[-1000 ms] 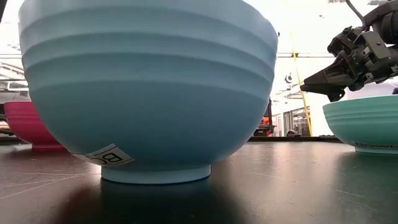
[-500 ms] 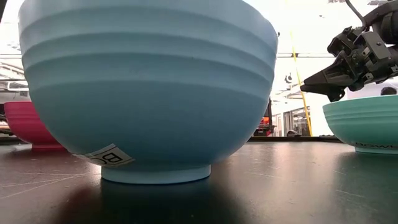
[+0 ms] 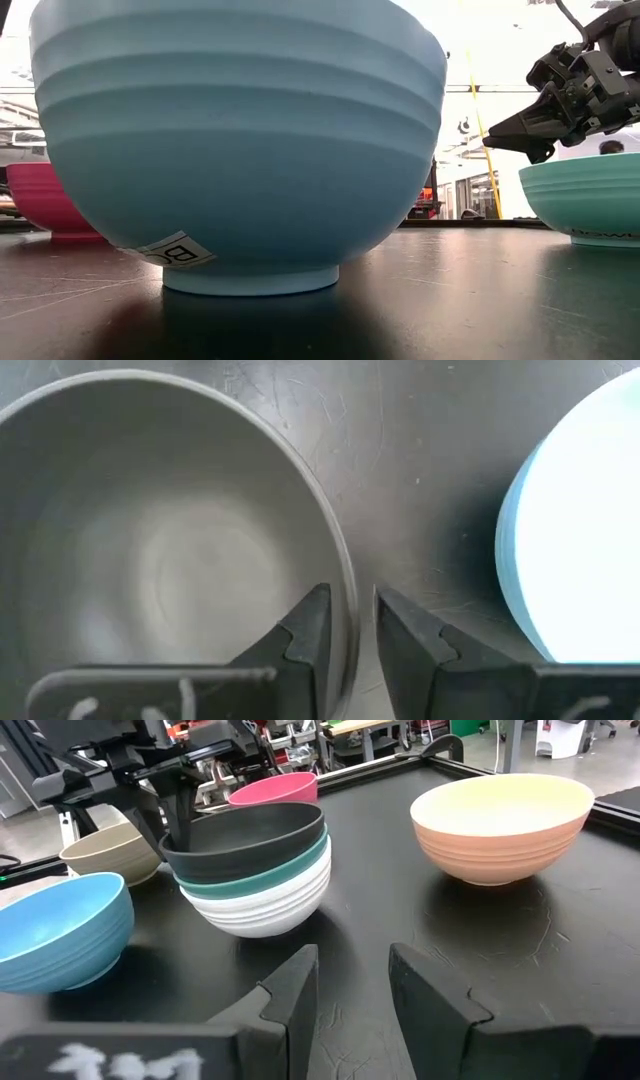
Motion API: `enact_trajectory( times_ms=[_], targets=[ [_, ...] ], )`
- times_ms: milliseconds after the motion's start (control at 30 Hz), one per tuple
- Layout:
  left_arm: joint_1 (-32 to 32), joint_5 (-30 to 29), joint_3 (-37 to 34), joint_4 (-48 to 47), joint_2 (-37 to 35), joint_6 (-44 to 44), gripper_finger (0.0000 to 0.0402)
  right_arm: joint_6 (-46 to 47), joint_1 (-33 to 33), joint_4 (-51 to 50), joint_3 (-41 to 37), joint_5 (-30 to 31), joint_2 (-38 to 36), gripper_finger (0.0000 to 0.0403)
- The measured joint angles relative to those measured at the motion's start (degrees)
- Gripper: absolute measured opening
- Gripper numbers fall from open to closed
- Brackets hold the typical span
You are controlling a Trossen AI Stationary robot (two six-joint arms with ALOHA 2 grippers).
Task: Nest bowls inside each other
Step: Stack the black bowl on the green bowl
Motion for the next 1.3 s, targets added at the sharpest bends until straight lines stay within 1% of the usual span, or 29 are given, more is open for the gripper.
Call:
enact_trajectory(
  times_ms=[167,367,500,1033,1133,1300],
  targets=[
    [0.0,0.11,0.83,-1.71,0.0,0.13,0.0081,0.01,0.0,-0.01,0.0,-0.02,0.0,0.0116],
    [-0.46,-1.53,4.8,-3.93,-0.03,0.76,0.0081,0.02,0.01,-0.01,0.0,-0.02,0.0,0.0116],
    [-1.15,-1.56,6.42,-4.01,-0.11,1.67,0.0081,0.02,0.01,-0.01,0.0,-0.02,0.02,0.0116],
    [-1.01,-1.38,5.96,-3.84,-0.11,0.98,0.0079,0.41,-0.01,-0.05,0.0,-0.08,0.02,0.0116],
    [-0.98,-1.15,4.99,-3.89,-0.09,0.73,0.0061,0.42,0.01,-0.05,0.0,-0.09,0.02,0.0116],
    [-0.96,-0.01,4.72,-3.51,-0.11,0.76,0.0011,0.41,0.0,-0.05,0.0,-0.09,0.02,0.0116]
  ],
)
